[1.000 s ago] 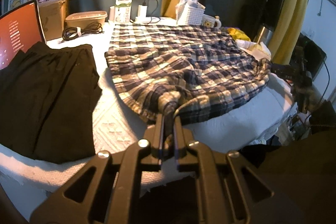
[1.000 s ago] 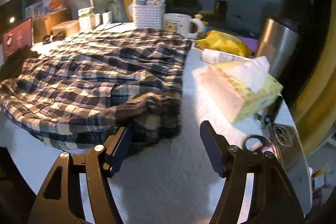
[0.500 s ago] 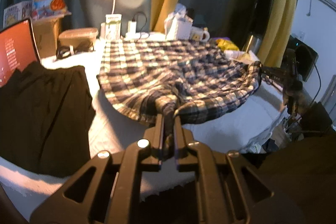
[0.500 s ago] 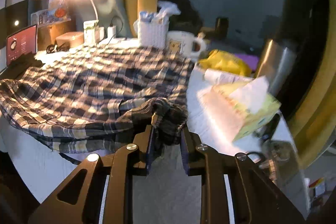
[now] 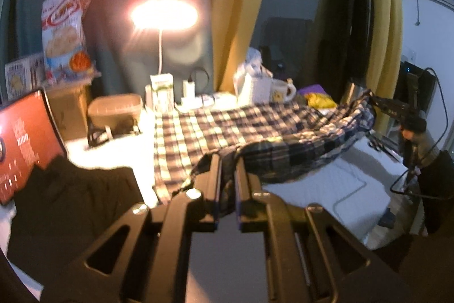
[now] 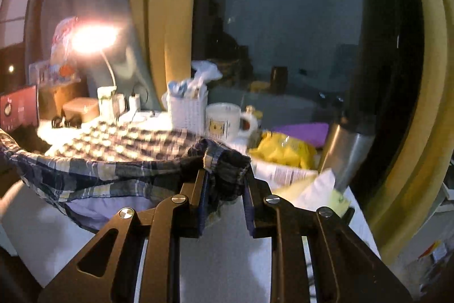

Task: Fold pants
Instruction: 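Lift the plaid pants with both grippers and fold them toward the milk carton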

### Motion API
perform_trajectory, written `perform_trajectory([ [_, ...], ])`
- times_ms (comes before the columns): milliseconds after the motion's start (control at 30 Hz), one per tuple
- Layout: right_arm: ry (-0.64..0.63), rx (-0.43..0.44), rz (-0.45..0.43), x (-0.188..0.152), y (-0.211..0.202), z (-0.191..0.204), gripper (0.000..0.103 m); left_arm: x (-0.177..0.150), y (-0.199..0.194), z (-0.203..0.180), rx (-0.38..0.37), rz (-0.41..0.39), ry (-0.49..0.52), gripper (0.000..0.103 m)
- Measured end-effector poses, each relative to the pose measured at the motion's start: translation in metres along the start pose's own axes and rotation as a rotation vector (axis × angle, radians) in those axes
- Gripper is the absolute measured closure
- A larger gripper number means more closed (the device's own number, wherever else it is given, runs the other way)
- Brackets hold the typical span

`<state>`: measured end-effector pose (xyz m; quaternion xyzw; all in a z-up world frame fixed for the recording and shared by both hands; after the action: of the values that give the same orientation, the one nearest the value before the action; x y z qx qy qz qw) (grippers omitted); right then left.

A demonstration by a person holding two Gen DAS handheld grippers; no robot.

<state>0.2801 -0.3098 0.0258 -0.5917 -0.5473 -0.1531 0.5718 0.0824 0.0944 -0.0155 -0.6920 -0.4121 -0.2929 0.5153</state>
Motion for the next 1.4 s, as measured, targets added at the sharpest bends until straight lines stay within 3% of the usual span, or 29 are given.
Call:
perform_trajectory([
  [200,0.045,-0.003,-0.038,0.019,0.026,-0.016,0.08,0.039,0.031,0.01,-0.008,-0.081,0.009,0.095],
  [567,0.104,0.006,-0.022,0.048,0.105,-0.03,0.08,0.098,0.13,0.039,0.024,-0.045,-0.011,0.095],
  [800,0.114,-0.003,0.053,0.05,0.165,-0.033,0.08,0.116,0.2,0.065,0.02,0.021,-0.029,0.095],
  [967,0.138,0.0,0.157,0.039,0.215,-0.035,0.08,0.12,0.257,0.085,0.025,0.079,-0.047,0.095],
  [1067,0.134,0.01,0.214,0.035,0.243,-0.032,0.08,0.114,0.294,0.102,0.064,0.158,-0.072,0.095],
  [1200,0.109,-0.001,0.295,0.03,0.276,-0.024,0.08,0.103,0.33,0.119,0.204,0.228,-0.038,0.094],
  [1300,0.107,-0.017,0.365,0.022,0.295,-0.02,0.08,0.096,0.35,0.132,0.249,0.285,-0.045,0.091],
  [1400,0.112,-0.046,0.398,0.018,0.302,-0.018,0.08,0.093,0.353,0.145,0.285,0.292,-0.079,0.09],
])
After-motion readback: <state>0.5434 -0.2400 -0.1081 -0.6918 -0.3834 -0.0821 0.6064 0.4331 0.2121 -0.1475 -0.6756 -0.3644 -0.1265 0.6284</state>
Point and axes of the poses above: each gripper's, at about its wrist camera, not at the fingertips, and y roughly the way its jaws point, z to its left, x to its top, the point moved 2 cm from there along y, roughly the way its jaws point, and after that the axes turned 13 degrees about -y, right-handed, at the moved point
